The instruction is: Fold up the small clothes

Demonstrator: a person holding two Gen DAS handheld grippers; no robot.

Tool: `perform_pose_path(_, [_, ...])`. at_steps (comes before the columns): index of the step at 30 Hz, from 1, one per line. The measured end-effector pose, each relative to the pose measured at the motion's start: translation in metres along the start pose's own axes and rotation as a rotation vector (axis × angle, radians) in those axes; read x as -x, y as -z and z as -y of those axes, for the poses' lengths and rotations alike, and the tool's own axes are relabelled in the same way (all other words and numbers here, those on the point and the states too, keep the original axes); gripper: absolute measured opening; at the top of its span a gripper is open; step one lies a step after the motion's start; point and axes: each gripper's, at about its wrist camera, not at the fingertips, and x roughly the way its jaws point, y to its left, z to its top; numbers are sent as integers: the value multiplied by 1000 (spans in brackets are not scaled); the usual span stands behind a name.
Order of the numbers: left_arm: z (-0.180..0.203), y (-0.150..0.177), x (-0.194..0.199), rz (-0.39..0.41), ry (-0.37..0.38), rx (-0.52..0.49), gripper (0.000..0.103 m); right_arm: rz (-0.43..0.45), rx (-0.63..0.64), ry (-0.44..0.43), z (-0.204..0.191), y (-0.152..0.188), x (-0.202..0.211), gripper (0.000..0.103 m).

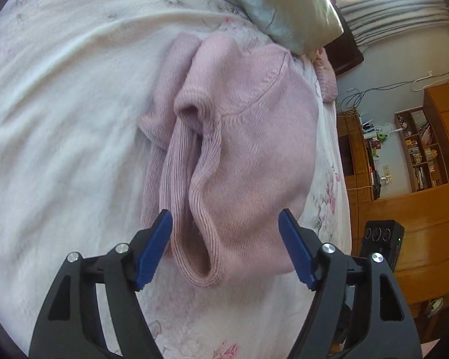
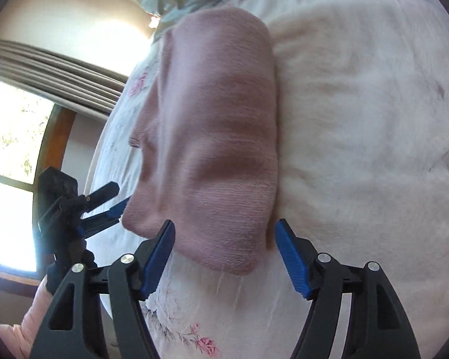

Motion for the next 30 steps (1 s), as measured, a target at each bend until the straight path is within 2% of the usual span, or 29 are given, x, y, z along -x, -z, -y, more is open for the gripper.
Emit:
perform_pose_path(1, [-2, 2, -8, -11, -31, 8, 69, -15, -27, -16, 9, -5, -5, 69])
perform_pose_path(3, [-9, 4, -17, -22, -53, 28, 48, -58, -68, -56, 20, -5, -15, 56])
perform_pose_path(4, [-12, 4, -18, -24, -71, 31, 27, -72, -77, -75, 21, -2, -18, 42])
perform_pose_path(7, [-21, 7, -4, 22, -31, 65, 17, -55, -14, -50, 9, 2, -8, 31])
perform_pose_path(10, [-22, 18, 4, 54, -57, 16, 13, -55, -19, -24, 8, 8, -5, 26])
perform_pose_path(15, [-28, 20, -11, 44, -93, -3, 15, -91, -11, 35, 17, 2, -33, 27])
perform_pose_path(18, [-22, 14, -9, 27, -104, -23, 22, -105, 29, 62, 13, -2, -32, 38])
perform_pose_path(19, [-18, 10, -5, 21, -117, -35, 27, -107, 55, 72, 9, -4, -28, 42])
perform_pose_path(20, [-15, 6, 1, 19, -139, -48, 41, -101, 82, 94, 4, -6, -21, 44])
perform_pose_path(21, [-12, 1, 10, 31, -153, -57, 46, -86, 111, 125, 0, -7, -11, 45])
perform_pose_path(22, [-10, -5, 20, 56, -152, -66, 52, -60, 140, 153, -6, -10, 0, 52])
perform_pose_path(23, [-8, -13, 29, 83, -146, -72, 57, -27, 165, 170, -12, -13, 10, 57])
perform_pose_path(26, [1, -49, 45, 161, -144, -104, 64, 32, 213, 188, -26, -25, 28, 58])
perform_pose_path(28, [13, -78, 40, 187, -159, -120, 65, 44, 238, 194, -35, -31, 27, 58])
perform_pose_path(30, [21, -107, 27, 181, -168, -122, 68, 41, 250, 213, -41, -34, 22, 58])
